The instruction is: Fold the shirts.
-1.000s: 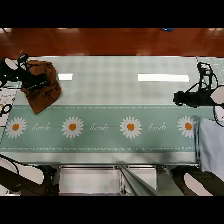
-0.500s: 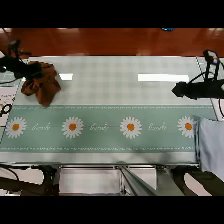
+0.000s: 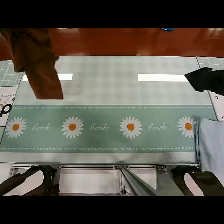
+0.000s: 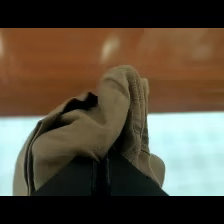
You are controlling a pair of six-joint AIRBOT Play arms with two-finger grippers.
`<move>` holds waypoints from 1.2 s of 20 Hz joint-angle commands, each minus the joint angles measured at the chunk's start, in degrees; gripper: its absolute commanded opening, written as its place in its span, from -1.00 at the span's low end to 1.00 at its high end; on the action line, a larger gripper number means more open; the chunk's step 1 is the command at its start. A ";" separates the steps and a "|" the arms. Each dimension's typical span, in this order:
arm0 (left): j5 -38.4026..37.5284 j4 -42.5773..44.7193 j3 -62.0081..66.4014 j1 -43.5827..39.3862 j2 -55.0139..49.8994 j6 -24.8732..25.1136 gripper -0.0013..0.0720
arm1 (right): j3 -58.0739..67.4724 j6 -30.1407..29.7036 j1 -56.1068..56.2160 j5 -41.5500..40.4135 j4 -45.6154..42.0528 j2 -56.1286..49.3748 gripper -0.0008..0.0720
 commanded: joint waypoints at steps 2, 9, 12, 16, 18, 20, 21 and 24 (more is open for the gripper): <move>0.72 -7.28 4.22 -6.82 8.39 0.55 -0.90 | 0.26 4.11 0.13 3.41 -6.86 9.25 0.17; 4.83 -12.90 -11.08 -24.68 17.79 -0.59 -0.90 | 0.26 6.64 0.09 6.05 -10.19 12.41 0.17; 5.90 -22.51 -27.71 -29.97 21.46 6.03 -0.90 | -0.04 6.80 0.09 6.14 -10.23 12.41 0.16; 5.57 -15.82 -47.93 -31.89 19.10 10.82 -0.90 | -4.46 10.64 0.09 4.90 -10.14 12.33 0.16; 5.14 -12.07 -55.39 -27.26 16.00 7.52 -0.90 | -9.29 10.95 0.11 4.15 -7.56 11.30 0.16; 2.99 -11.67 -58.95 -21.55 13.22 8.15 -0.90 | -13.94 10.54 0.11 3.21 -3.67 8.74 0.17; 3.02 -11.19 -59.56 -18.45 12.02 8.39 -0.89 | -15.96 10.08 0.11 1.64 -1.44 7.15 0.17; 0.85 -10.27 -58.66 -8.98 9.18 6.88 0.42 | -18.75 8.11 1.49 -3.78 4.76 0.00 0.17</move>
